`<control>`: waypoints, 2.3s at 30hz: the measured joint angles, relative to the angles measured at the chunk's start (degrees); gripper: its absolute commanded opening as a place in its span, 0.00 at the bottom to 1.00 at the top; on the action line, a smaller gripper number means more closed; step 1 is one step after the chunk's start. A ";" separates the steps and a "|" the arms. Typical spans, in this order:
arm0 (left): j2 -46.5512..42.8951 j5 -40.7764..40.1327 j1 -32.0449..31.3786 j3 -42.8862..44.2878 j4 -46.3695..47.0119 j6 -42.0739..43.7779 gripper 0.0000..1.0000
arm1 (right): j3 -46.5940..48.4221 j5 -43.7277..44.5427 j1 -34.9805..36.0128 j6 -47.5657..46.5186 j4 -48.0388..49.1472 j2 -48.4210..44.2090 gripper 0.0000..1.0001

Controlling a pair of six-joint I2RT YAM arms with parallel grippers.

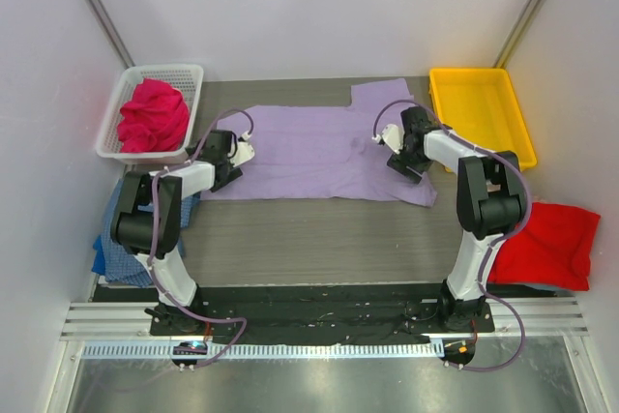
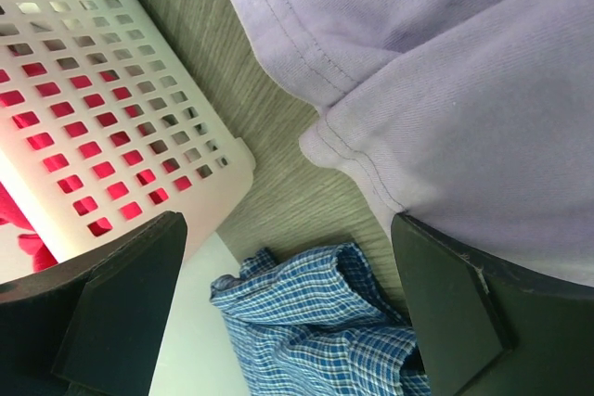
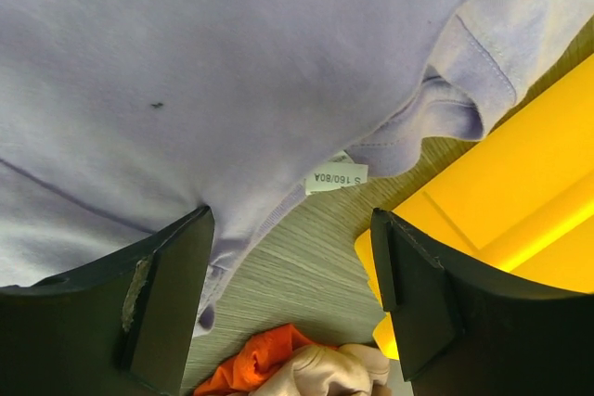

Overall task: Fold and stack the t-shirts
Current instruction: Fold the flattened tshirt in 1/3 of the way

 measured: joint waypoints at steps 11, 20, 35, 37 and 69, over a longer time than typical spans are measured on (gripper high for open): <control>2.05 -3.32 -0.26 0.48 2.69 3.37 1.00 | -0.07 0.15 -1.64 -1.90 0.63 -0.02 0.76; 1.92 -3.32 -0.28 0.55 2.56 3.32 1.00 | -0.70 0.15 -1.81 -2.36 0.94 -0.68 0.77; -4.15 4.28 -0.24 1.29 -8.74 -3.74 1.00 | -0.22 -4.35 -1.90 0.87 -4.85 -7.26 0.77; -5.29 5.18 -0.52 1.79 -10.36 -4.76 1.00 | 0.13 -6.45 -1.70 2.27 -5.81 -7.78 0.77; -0.24 10.64 -4.17 5.01 -9.64 -10.14 1.00 | -4.98 -14.86 1.75 2.58 -0.31 -4.33 0.77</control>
